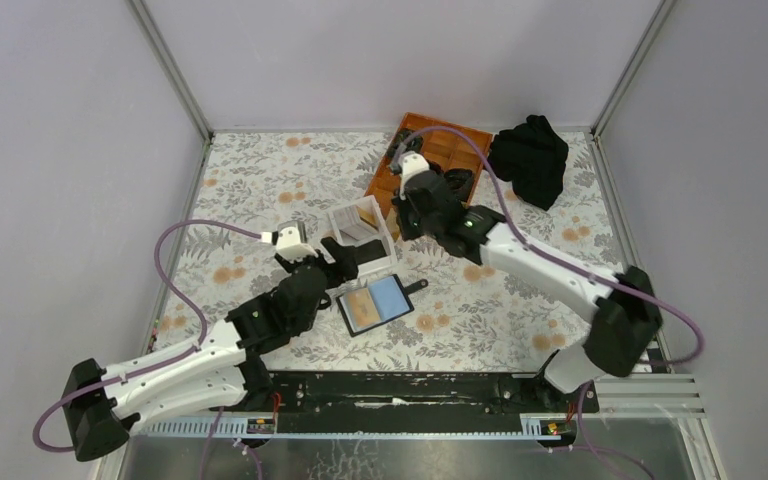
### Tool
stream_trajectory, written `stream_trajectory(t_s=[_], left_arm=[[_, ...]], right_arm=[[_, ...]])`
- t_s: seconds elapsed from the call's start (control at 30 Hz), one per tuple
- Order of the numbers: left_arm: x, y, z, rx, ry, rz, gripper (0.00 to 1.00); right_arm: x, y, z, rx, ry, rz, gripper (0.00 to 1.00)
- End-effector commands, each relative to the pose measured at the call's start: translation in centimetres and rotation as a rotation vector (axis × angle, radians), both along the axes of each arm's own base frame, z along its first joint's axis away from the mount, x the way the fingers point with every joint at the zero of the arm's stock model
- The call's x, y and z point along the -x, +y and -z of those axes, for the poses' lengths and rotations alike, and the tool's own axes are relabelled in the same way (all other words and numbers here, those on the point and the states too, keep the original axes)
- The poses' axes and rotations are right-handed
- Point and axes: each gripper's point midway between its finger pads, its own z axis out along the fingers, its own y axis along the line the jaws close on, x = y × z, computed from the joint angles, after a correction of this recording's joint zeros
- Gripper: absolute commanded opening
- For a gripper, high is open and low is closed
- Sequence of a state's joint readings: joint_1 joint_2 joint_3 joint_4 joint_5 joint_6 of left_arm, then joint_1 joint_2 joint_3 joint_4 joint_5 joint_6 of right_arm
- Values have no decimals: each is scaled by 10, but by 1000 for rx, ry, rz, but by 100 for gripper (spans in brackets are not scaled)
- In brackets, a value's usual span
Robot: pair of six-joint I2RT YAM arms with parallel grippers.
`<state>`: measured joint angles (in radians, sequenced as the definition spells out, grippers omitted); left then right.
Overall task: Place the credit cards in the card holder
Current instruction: Pick up the credit card from the storage box.
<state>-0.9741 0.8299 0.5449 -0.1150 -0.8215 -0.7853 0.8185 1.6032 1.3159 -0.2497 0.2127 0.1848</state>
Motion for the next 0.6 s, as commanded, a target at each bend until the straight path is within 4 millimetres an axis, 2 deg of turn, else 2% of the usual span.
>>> stream_trajectory(t_s=[0.0,0.13,0.3,0.43,0.57], left_arm=[[0,-21,-28,55,-100,132,85],[13,-48,-42,75,-174,332,91],[35,-79,-60,83,-259,571,94],[54,-97,-69,93,-301,727,95],[70,-109,-68,95,-312,855,94]], right_arm=[[44,-6,-50,-164,-20,-70,0],[84,-20,-54,-253,40,-121,0],[128,-28,-54,-361,132,-199,0],[154,-34,-53,-420,189,-244,0],[174,-39,-54,-478,226,-278,0]])
